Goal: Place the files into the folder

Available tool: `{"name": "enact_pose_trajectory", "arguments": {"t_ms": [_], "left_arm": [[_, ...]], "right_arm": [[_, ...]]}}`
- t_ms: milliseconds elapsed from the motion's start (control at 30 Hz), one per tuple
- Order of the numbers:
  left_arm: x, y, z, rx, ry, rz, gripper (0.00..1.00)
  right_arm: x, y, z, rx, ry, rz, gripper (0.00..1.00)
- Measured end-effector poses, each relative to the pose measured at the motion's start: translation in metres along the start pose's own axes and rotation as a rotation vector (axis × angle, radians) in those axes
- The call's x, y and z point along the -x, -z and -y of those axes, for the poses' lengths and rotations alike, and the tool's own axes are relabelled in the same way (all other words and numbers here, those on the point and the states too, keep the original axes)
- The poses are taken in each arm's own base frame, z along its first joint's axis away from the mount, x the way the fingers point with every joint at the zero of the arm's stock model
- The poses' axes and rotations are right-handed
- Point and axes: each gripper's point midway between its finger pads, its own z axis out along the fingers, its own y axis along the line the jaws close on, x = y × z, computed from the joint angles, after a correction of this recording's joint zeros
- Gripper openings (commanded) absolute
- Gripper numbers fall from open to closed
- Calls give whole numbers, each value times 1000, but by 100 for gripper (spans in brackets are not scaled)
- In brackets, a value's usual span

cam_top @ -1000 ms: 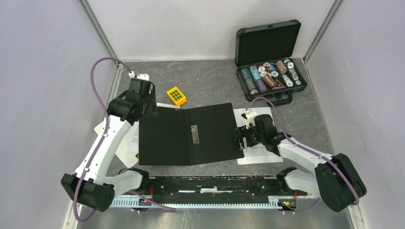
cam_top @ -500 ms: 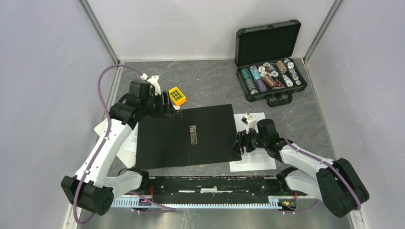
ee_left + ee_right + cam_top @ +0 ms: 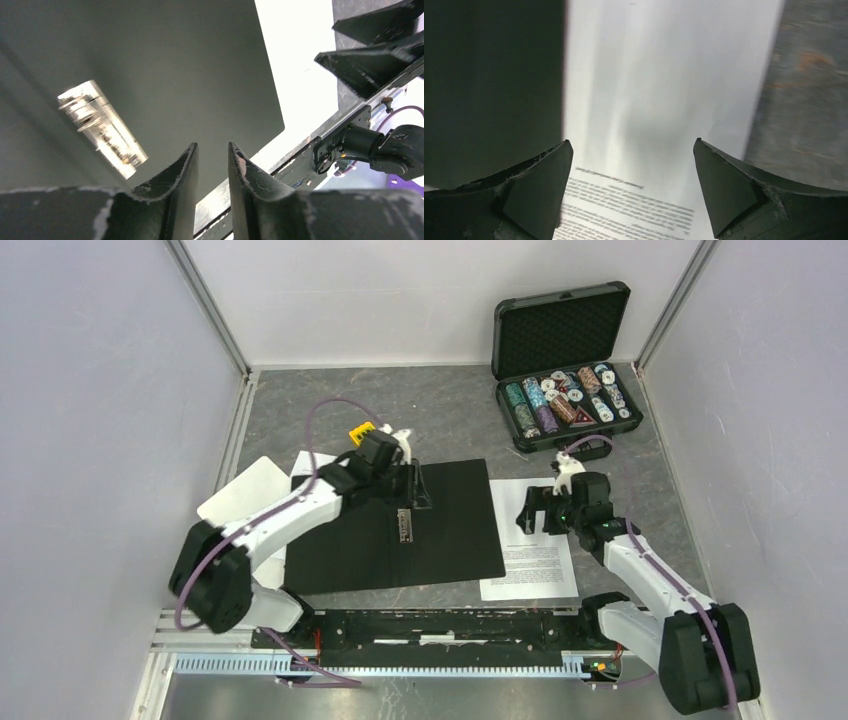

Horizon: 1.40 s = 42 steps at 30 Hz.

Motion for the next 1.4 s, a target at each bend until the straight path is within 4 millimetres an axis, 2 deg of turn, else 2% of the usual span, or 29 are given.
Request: {"name": "enact_pose_trajectory", "arguments": {"t_ms": [133, 367, 467, 600, 900, 1167, 1300, 1400], "left_arm": [[-17, -52, 21, -34, -19, -74, 28], [-28, -117, 48, -79, -34, -114, 26], [-30, -137, 47, -82, -21, -118, 26], [-42, -154, 35, -55, -1, -150, 26], [-40, -157, 36, -65, 3, -141, 26], [-40, -159, 36, -66, 3, -140, 26], [-39, -161, 38, -73, 1, -137, 26], [-39, -161, 38, -73, 1, -136, 26]], "right_arm": [[1, 5, 35, -83, -96, 1, 98], [-10, 6, 58, -114, -195, -13, 98], [-9, 8, 63, -129, -211, -7, 98], [-10, 8, 65, -131, -219, -7, 98], [-9, 5, 56, -61, -242, 27, 98], [-5, 5, 19, 179, -400, 109, 98], [7, 13, 2, 272, -427, 158, 98], [25, 25, -9, 335, -386, 227, 98]]}}
